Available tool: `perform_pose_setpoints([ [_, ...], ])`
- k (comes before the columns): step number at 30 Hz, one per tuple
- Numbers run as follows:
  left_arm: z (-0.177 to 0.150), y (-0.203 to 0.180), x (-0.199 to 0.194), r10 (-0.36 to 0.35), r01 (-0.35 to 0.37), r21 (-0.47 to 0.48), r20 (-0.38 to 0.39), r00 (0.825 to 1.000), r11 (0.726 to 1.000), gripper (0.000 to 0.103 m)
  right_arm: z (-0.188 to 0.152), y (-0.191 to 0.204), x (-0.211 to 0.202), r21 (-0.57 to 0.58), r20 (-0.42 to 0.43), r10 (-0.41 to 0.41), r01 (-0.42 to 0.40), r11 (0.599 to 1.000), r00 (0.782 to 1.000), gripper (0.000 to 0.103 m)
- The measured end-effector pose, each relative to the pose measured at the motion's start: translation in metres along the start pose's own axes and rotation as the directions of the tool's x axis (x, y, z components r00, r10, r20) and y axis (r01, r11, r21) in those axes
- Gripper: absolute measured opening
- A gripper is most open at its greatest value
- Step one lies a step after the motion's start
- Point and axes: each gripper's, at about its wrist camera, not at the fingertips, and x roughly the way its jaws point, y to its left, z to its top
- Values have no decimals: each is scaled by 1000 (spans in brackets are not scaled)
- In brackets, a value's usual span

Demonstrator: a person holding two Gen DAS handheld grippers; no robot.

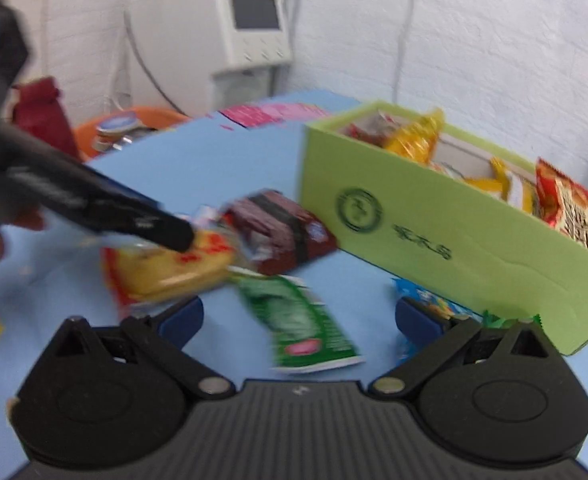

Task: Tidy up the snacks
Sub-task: 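Grasp the yellow Wangwang cake bag with the left gripper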

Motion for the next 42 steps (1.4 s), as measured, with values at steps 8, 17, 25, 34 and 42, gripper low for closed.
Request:
perform_pose_setpoints([
  [8, 3, 16, 8, -68, 64, -56, -76, 995, 996, 45, 5, 48, 18, 47, -36, 274, -273, 961, 961, 101],
  [17, -17, -3, 4, -128, 126, -29, -116, 985, 992, 33, 11, 60, 36, 59, -61, 338, -335, 940, 939, 101],
  [25, -65, -60, -15, -148, 149, -1, -127, 981, 989, 34, -22, 57, -22, 58, -61, 330, -327, 943, 942, 102],
  [34, -95, -95, -39, -108, 107, -11, -98, 989, 994, 36, -66, 56, -76, 57, -37, 243, -240, 969, 969, 102],
  [42, -88, -103, -25, -32, 33, 3, -119, 992, 999, 37, -70, 50, -75, 140, 41, 162, -166, 976, 986, 101],
])
